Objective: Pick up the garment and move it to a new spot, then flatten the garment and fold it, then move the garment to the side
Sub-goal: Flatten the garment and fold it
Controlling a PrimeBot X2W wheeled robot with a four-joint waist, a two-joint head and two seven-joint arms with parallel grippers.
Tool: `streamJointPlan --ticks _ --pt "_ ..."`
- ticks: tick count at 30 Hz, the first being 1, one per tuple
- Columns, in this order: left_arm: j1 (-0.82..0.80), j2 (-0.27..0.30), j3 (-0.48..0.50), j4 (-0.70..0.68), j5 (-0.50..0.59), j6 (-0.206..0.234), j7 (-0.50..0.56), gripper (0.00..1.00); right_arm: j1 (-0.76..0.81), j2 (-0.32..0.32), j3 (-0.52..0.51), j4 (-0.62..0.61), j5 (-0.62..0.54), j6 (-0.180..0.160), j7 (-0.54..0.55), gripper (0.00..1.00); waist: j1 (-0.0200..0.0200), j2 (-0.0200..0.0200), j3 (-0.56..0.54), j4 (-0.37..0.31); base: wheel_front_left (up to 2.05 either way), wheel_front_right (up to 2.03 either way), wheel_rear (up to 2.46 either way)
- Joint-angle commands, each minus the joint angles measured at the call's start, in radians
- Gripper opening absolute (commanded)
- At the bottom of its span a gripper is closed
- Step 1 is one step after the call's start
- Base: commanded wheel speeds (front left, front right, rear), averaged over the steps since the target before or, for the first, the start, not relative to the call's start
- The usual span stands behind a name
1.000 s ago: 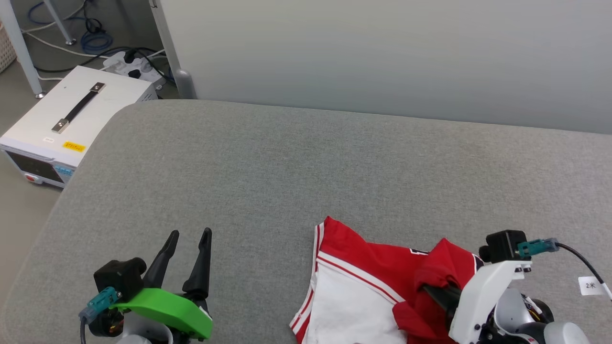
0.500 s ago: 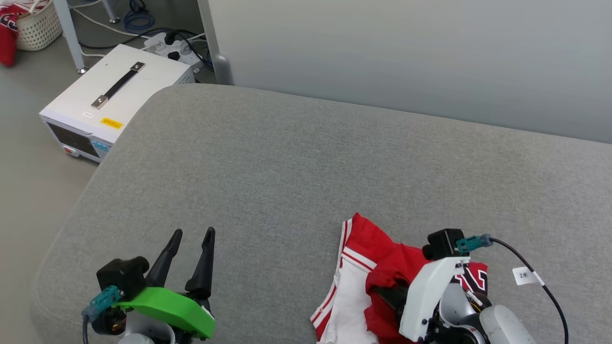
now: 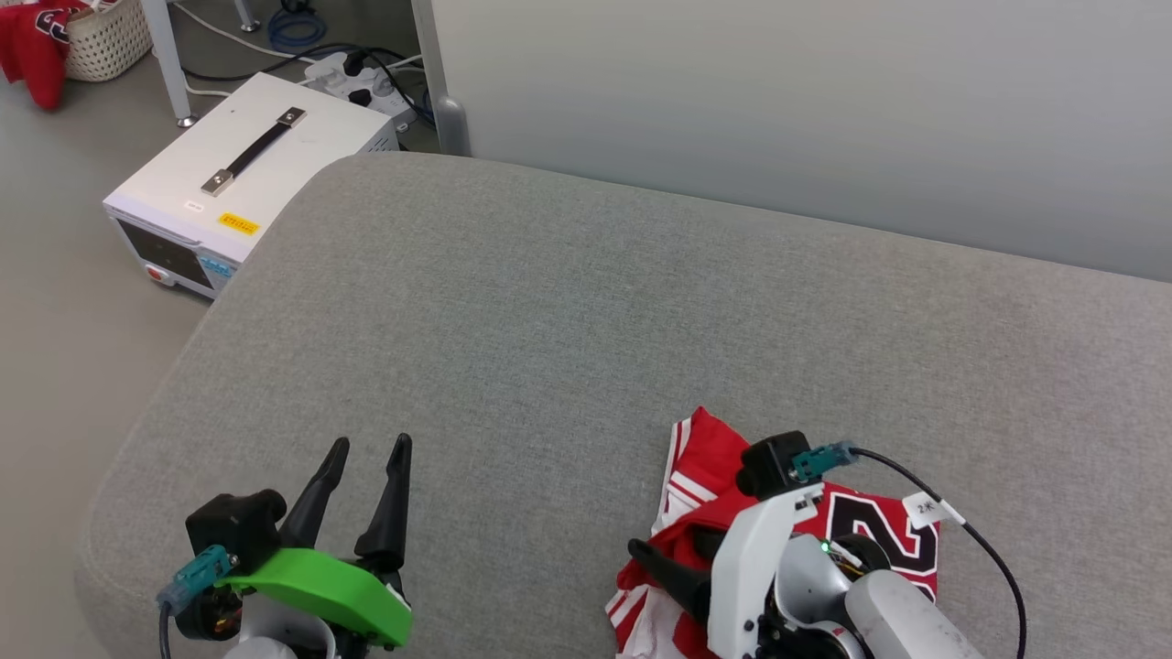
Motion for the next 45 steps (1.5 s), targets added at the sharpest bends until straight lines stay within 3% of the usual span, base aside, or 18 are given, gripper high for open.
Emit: streamJointPlan --ticks 1,7,11,16,21,27,31,36,45 --pt "-0.007 -0.002 0.002 -0.002 -0.001 0.004 -0.001 1.00 -0.023 -0.002 0.017 -0.015 -0.010 -0.001 0.002 1.00 0.0000 0.0000 -0.006 -0.007 0.00 0.00 0.00" --pt "-0.002 0.000 0.002 -0.010 -0.002 0.010 -0.002 1.00 -0.059 -0.002 0.095 -0.058 -0.266 -0.001 0.057 1.00 0.0000 0.0000 -0.019 -0.028 0.00 0.00 0.00" --pt "0.005 0.001 0.001 -0.013 -0.004 0.013 -0.002 1.00 -0.044 -0.003 0.053 -0.078 -0.315 -0.001 0.102 1.00 0.0000 0.0000 -0.029 -0.042 0.00 0.00 0.00" --pt "0.012 0.003 0.001 -0.020 -0.005 0.016 -0.002 1.00 -0.054 -0.058 0.010 -0.126 -0.375 -0.001 0.109 1.00 0.0000 0.0000 -0.039 -0.063 0.00 0.00 0.00" --pt "0.012 0.002 0.005 -0.037 -0.001 0.017 -0.003 1.00 -0.075 -0.142 -0.055 -0.198 -0.415 -0.001 0.042 1.00 0.0000 0.0000 -0.040 -0.088 0.00 0.00 0.00" --pt "0.015 -0.009 0.019 -0.060 0.013 0.014 -0.005 1.00 -0.075 -0.261 -0.170 -0.276 -0.453 -0.001 -0.116 1.00 0.0000 0.0000 -0.031 -0.128 0.00 0.00 0.00" --pt "0.020 -0.023 0.035 -0.076 0.031 0.011 -0.006 1.00 -0.030 -0.295 -0.274 -0.320 -0.454 -0.001 -0.216 1.00 0.0000 0.0000 -0.019 -0.152 0.00 0.00 0.00" --pt "0.030 -0.061 0.085 -0.109 0.076 -0.006 -0.007 1.00 0.065 -0.278 -0.413 -0.382 -0.455 -0.001 -0.329 1.00 0.0000 0.0000 -0.004 -0.170 0.00 0.00 0.00" --pt "0.068 -0.145 0.175 -0.141 0.190 -0.074 -0.007 1.00 0.247 -0.145 -0.542 -0.489 -0.444 -0.001 -0.480 1.00 0.0000 0.0000 0.003 -0.189 0.00 0.00 0.00"
